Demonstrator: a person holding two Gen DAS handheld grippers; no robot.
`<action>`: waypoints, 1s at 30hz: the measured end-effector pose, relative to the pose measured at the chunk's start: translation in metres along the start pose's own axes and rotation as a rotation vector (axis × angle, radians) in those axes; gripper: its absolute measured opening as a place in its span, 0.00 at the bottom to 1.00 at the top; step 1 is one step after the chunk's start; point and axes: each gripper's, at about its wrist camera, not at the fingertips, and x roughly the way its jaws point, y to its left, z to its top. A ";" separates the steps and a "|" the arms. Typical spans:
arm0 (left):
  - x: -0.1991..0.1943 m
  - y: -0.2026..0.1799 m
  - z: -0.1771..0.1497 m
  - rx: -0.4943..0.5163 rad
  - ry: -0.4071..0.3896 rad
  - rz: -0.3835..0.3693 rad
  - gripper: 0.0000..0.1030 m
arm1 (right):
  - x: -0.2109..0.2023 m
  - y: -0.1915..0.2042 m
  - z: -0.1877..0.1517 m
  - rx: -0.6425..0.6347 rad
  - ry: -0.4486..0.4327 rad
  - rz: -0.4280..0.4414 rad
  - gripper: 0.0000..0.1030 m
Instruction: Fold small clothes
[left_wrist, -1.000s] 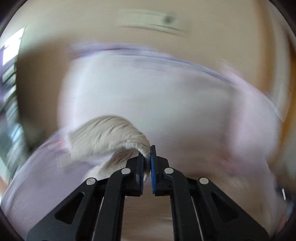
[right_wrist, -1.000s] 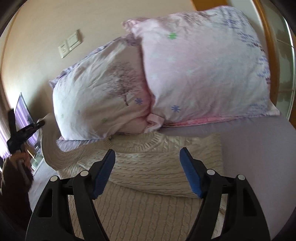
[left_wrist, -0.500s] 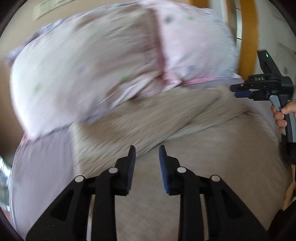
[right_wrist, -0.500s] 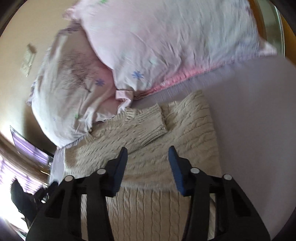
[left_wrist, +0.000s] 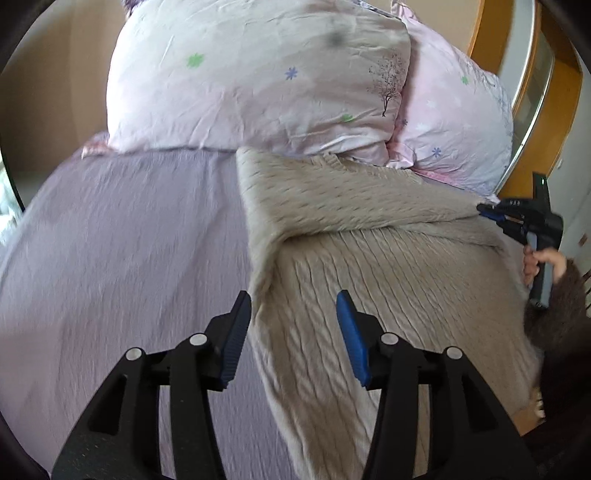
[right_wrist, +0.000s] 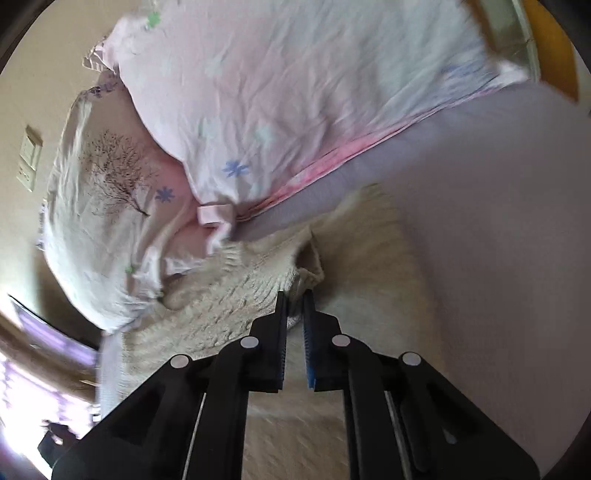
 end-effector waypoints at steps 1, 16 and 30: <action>0.001 0.002 -0.002 -0.007 0.008 -0.013 0.47 | -0.005 -0.001 -0.005 -0.026 0.018 -0.022 0.09; -0.038 0.011 -0.091 -0.120 0.124 -0.174 0.50 | -0.137 -0.079 -0.132 -0.010 0.088 0.032 0.41; -0.044 -0.009 -0.115 -0.132 0.162 -0.258 0.09 | -0.142 -0.053 -0.204 -0.129 0.288 0.326 0.09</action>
